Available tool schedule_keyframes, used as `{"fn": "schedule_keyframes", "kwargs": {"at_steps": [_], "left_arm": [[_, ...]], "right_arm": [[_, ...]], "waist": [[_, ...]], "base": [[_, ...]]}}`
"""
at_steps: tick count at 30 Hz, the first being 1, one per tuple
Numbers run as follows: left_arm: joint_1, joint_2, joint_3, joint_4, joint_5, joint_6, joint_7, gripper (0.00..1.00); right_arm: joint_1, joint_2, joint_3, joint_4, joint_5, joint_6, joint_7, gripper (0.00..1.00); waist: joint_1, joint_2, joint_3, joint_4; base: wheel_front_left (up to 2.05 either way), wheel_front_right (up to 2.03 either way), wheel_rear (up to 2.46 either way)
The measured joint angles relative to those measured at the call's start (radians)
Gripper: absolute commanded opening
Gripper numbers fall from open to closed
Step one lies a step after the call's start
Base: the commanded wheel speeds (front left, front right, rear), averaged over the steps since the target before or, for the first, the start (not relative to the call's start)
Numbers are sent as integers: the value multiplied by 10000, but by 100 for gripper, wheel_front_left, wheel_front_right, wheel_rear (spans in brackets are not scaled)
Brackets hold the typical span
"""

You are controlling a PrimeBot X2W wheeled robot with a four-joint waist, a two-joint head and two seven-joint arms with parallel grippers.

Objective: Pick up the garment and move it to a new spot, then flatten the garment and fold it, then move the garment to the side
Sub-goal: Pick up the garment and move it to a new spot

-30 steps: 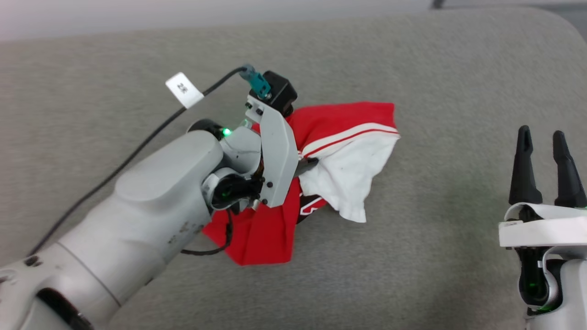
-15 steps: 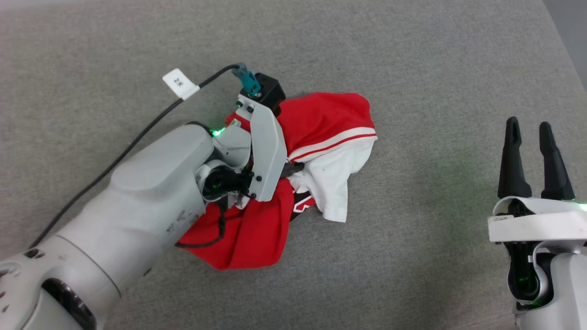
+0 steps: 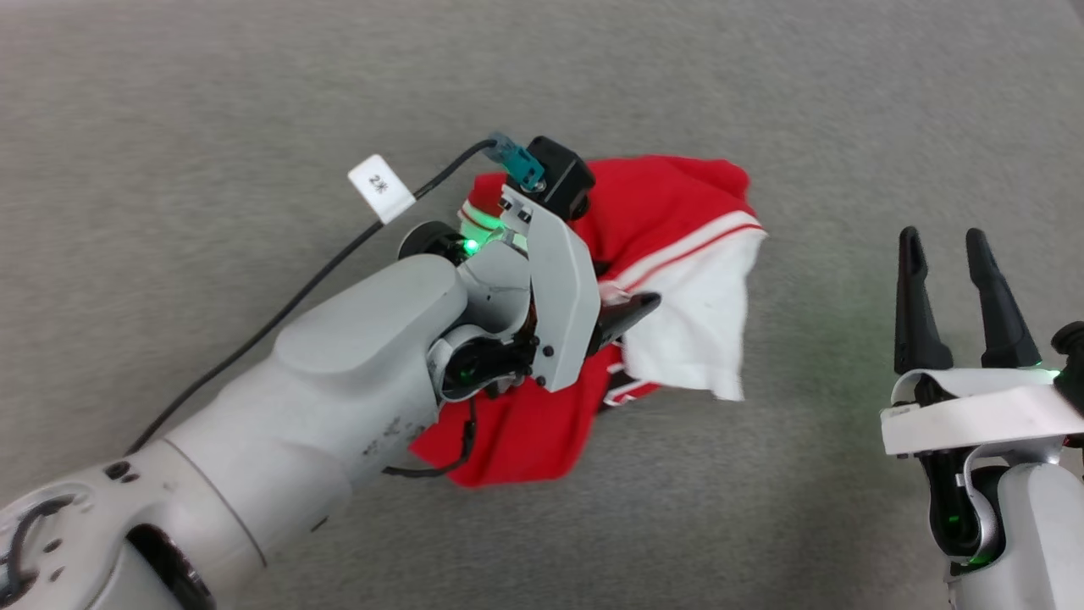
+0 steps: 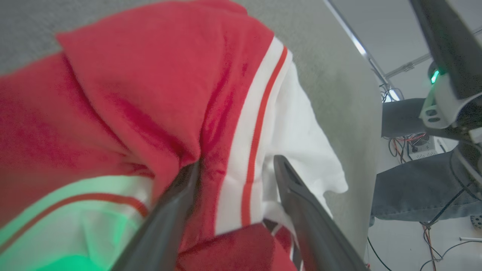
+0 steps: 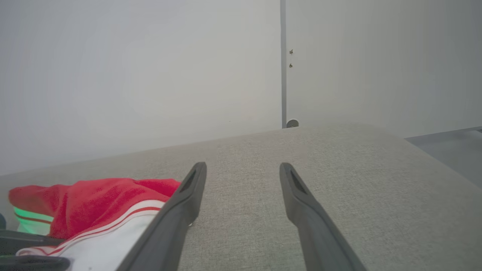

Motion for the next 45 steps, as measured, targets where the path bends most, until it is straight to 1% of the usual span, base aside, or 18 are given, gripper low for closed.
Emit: {"fn": "schedule_keyframes", "kwargs": {"at_steps": [6, 11, 17, 20, 25, 29, 31, 32, 35, 38, 41, 45], "left_arm": [[66, 297, 228, -1097, -640, 6, -1360, 100], [482, 803, 349, -1661, -846, 6, -2502, 100], [2035, 1563, 466, -1580, -1260, 6, -3917, 100], [2933, 1814, 433, -1423, -1415, 6, -4527, 100], [4196, 2209, 558, -936, -1557, 6, -5620, 100], [5145, 2426, 861, -456, -1321, 6, -5988, 100], [5666, 2518, 1241, -341, -1252, 6, -6027, 100], [5943, 2531, 1569, -301, -1053, 8, -6027, 100], [6782, 2585, 3152, -368, -477, 140, -6065, 100], [7925, 2556, 4698, -871, 533, 422, -6063, 100], [8946, 2566, 6023, -1586, 1831, 817, -6063, 100], [9937, 2621, 7196, -2594, 3845, 1430, -6063, 100]], "right_arm": [[46, -491, 332, 405, -100, 0, 56, 100], [353, -780, 407, 531, -113, 0, 268, 100], [866, -1166, 573, 554, -178, 0, 690, 100], [1153, -1315, 508, 426, -163, 0, 861, 100], [1750, -1461, 109, 132, -128, 0, 1124, 100], [2341, -1478, -280, -58, -130, 0, 1298, 100], [2580, -1478, -387, -153, -138, 2, 1325, 100], [2696, -1463, -454, -213, -159, 0, 1358, 100], [3077, -1409, -698, -330, -167, 0, 1383, 100], [3493, -1331, -951, -439, -192, 0, 1398, 100], [3763, -1273, -1124, -610, -228, 0, 1484, 100], [3927, -1160, -1290, -876, -288, 0, 1609, 100]], "waist": [[0, 0, -708, 888], [0, 0, -1445, 1600], [-1, 0, -2301, 2428], [0, 0, -2603, 2875], [0, 0, -2993, 3579], [0, 0, -3250, 4035], [0, 0, -3394, 4183], [0, 0, -3469, 4233], [0, 0, -3682, 4336], [0, 0, -3886, 4376], [0, 0, -4033, 4368], [0, 0, -4158, 4298]], "base": [[0, 0, 0], [0, 0, 0], [0, 0, 0], [0, 0, 0], [0, 0, 0], [0, 0, 0], [0, 0, 0], [0, 0, 0], [0, 0, 0], [0, 0, 0], [0, 0, 0], [0, 0, 0]]}}
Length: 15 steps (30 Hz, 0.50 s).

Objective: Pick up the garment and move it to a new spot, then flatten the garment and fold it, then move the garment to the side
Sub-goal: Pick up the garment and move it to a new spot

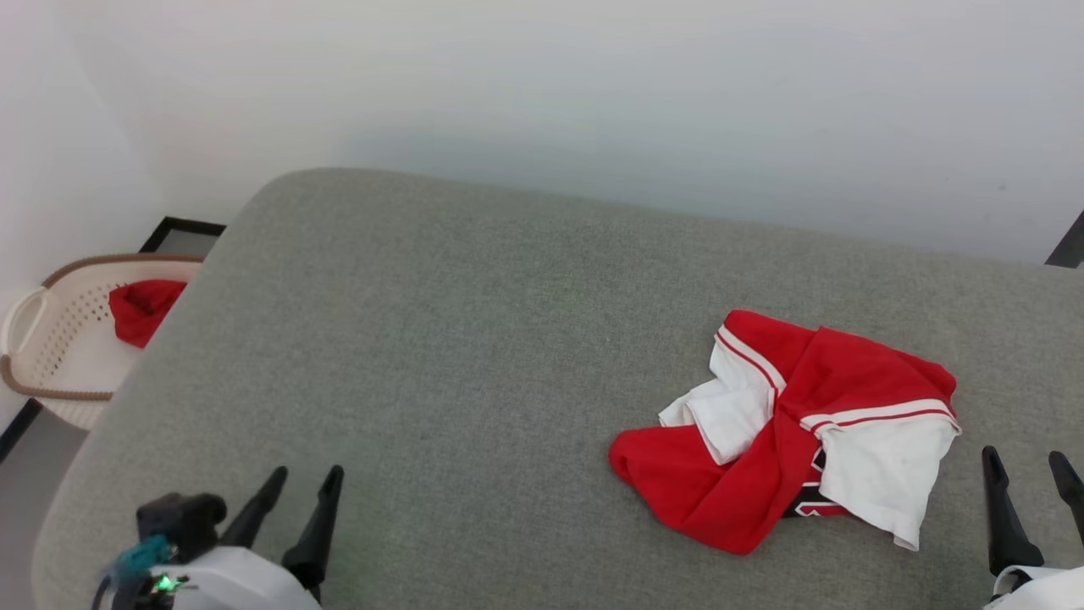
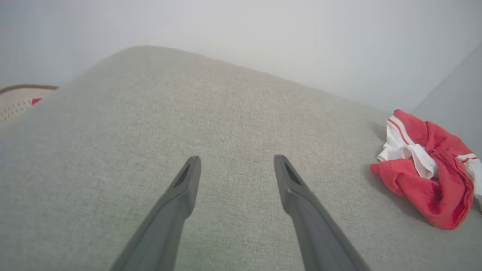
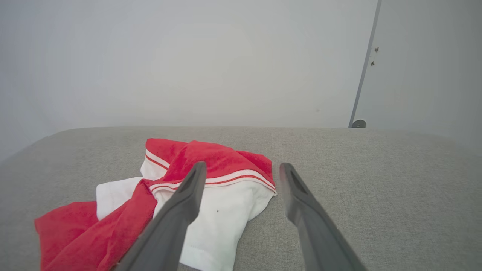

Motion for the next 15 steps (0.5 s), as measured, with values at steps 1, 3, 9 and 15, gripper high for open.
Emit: {"fn": "schedule_keyframes", "kwargs": {"at_steps": [1, 3, 9, 15], "left_arm": [[228, -44, 305, -284, 337, 92, 0, 100], [575, -77, 761, -780, 1204, 251, 0, 100], [1382, -566, 2161, -2113, 3225, 387, -2, 100], [2025, -1045, 2683, -2188, 4159, 165, -2, 100]], "right_arm": [[18, 29, -27, -71, -21, 0, 48, 100], [29, 73, -67, -211, -69, 0, 100, 100], [-71, 59, -63, -500, -90, 0, 217, 100], [-73, 132, 79, -499, -161, 0, 267, 100]], "waist": [[0, 0, -38, -13], [0, 0, -93, -41], [0, 0, -173, -95], [0, 0, -159, -126]], "base": [[0, 0, 0], [0, 0, 0], [0, 0, 0], [0, 0, 0]]}}
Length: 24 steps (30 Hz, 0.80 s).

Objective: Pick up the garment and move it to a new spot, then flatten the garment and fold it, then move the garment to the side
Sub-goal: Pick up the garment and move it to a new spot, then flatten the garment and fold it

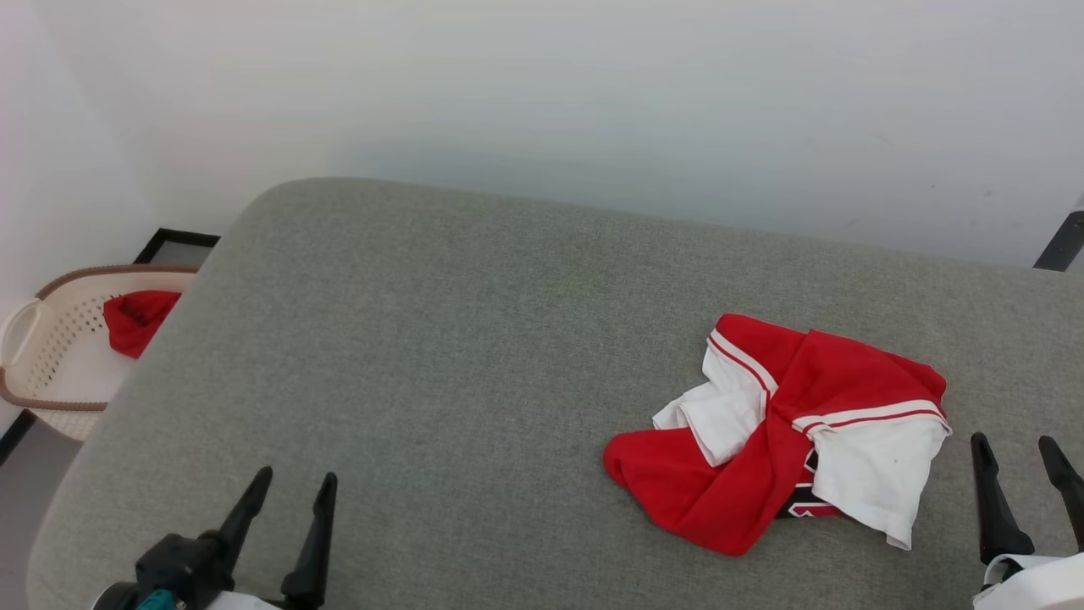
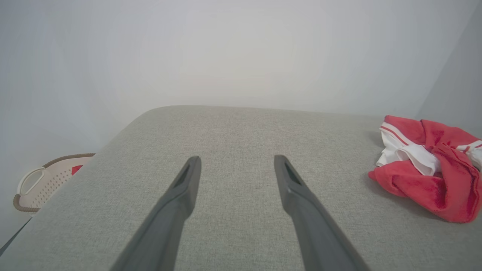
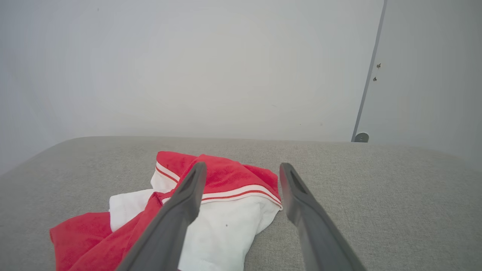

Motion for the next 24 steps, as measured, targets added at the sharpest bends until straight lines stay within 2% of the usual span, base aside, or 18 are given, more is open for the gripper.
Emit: {"fn": "schedule_keyframes", "kwargs": {"at_steps": [6, 9, 12, 17, 20, 24], "left_arm": [[132, -460, 431, 73, 360, -291, 0, 100], [169, -612, 581, 98, 523, -382, 0, 100], [149, -805, 729, 12, 650, -497, 0, 100], [-47, -1208, 930, 21, 874, -681, 0, 100], [-214, -1494, 955, 119, 1026, -834, 0, 100], [-444, -1822, 1001, 253, 1193, -1062, 0, 100]], "right_arm": [[1, -21, 115, 54, -38, 0, 40, 100], [-2, -357, 477, 56, -190, 0, 353, 100], [-44, -1233, 1517, 56, -437, 2, 1246, 100], [-643, -3415, 3906, -174, -535, 2, 2905, 100], [-1240, -4675, 5237, -385, -339, 2, 3511, 100], [-2023, -5916, 6510, -466, -132, 2, 3898, 100]], "waist": [[0, 0, 43, 6], [0, 0, 91, 23], [0, 0, 235, 48], [0, 0, 647, 113], [0, 0, 946, 179], [0, 0, 1362, 311]], "base": [[0, 0, 0], [0, 0, 0], [0, 0, 0], [0, 0, 0], [0, 0, 0], [0, 0, 0]]}}
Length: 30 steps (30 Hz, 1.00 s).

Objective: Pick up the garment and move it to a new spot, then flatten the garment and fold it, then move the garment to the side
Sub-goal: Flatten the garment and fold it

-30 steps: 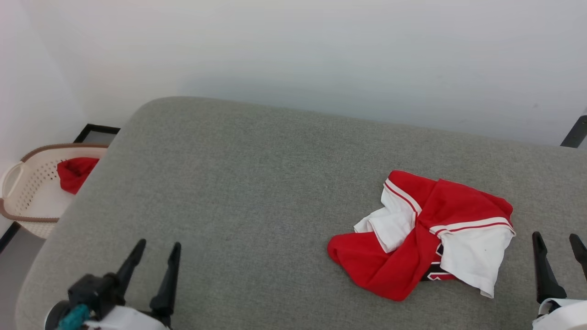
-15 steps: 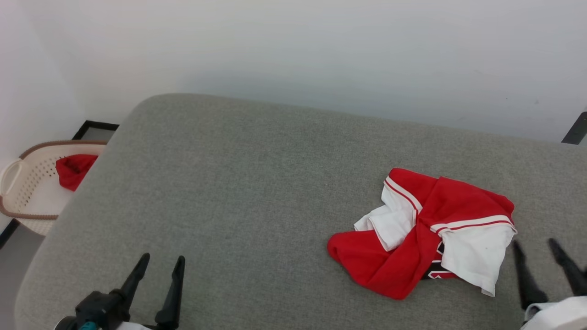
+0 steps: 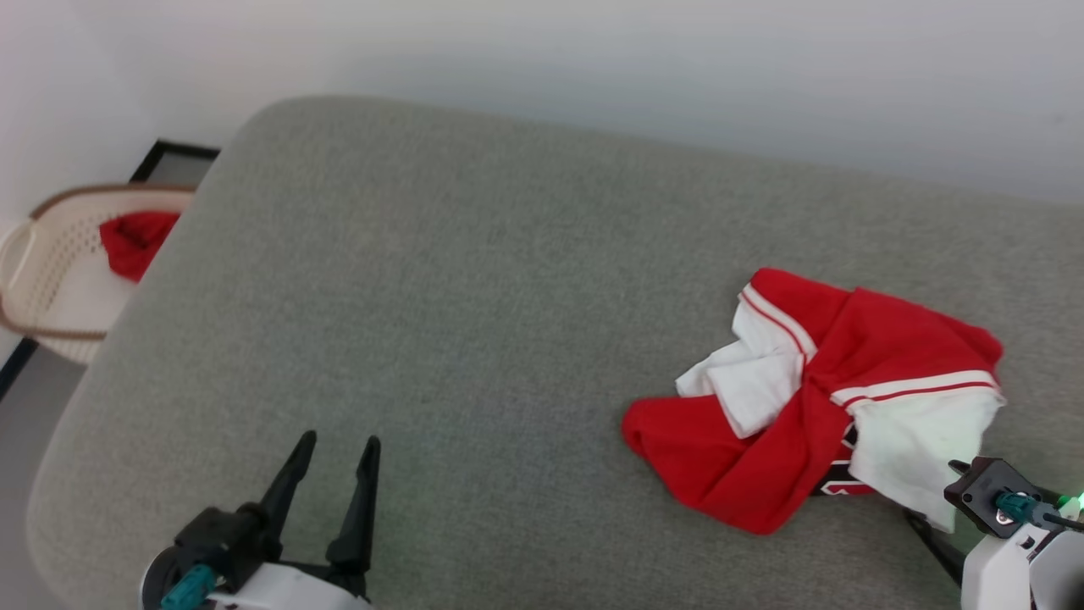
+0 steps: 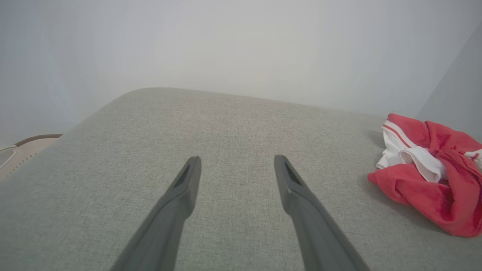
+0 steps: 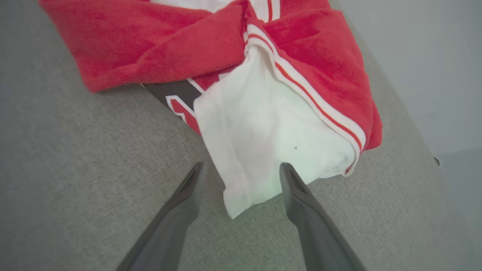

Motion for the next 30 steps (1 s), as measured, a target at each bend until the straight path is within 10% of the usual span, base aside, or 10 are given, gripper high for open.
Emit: {"fn": "schedule_keyframes", "kwargs": {"at_steps": [10, 14, 22, 30], "left_arm": [[-407, -506, 297, 232, 343, -360, 0, 100], [-567, -619, 349, 330, 416, -412, 0, 100], [-584, -667, 472, 458, 472, -464, 0, 100], [-563, -596, 558, 433, 477, -493, 0, 100]], "right_arm": [[-1136, -938, 1847, 541, 341, 0, -54, 100], [-1454, -947, 2088, 738, 282, 2, -364, 2], [-1544, -631, 1235, 1110, 552, 4, -888, 0], [-796, 207, -2280, 993, 1887, 4, -1047, 0]], "waist": [[0, 0, 839, 383], [0, 0, 1038, 428], [0, 0, 1035, 146], [0, 0, 925, -299]], "base": [[0, 0, 0], [0, 0, 0], [0, 0, 0], [0, 0, 0]]}}
